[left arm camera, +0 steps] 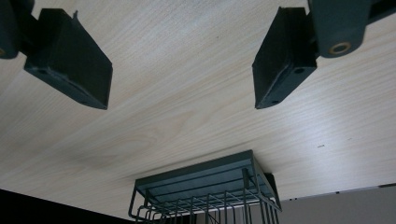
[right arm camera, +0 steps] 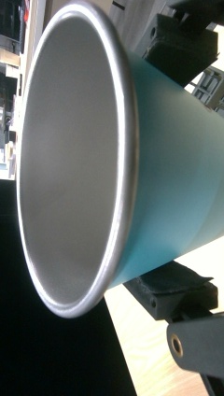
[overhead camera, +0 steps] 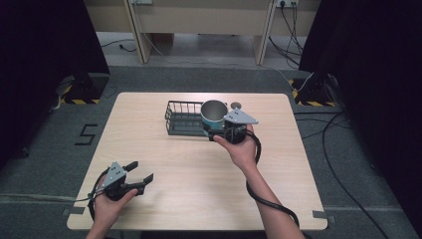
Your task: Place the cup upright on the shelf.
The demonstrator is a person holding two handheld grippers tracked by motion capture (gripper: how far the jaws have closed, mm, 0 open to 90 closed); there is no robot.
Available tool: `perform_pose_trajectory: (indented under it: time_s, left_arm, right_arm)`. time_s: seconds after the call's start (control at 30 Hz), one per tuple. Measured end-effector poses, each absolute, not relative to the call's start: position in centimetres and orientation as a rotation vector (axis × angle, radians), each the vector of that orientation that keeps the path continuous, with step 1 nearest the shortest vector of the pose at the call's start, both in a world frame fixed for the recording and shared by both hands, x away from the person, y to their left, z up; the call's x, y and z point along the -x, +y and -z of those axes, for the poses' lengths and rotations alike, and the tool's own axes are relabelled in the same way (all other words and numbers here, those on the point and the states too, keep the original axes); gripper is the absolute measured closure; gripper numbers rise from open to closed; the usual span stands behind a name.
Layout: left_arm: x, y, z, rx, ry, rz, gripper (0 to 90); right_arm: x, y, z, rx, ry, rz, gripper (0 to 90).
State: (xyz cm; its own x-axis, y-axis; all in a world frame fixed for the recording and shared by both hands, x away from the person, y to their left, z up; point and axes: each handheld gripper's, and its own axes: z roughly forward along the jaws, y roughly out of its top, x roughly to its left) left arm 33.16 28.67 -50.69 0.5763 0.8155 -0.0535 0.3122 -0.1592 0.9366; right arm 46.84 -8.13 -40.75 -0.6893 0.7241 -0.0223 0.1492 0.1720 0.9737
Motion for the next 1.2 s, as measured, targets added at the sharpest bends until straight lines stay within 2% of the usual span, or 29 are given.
perform_pose_trajectory:
  time_s: [1.2]
  left_arm:
    - [-33.2,28.8,50.7,-1.727,0.935,-0.582,19.6]
  right_arm:
    - [-51.0,-6.0,39.6,-0.871,1.958,-1.528,18.3]
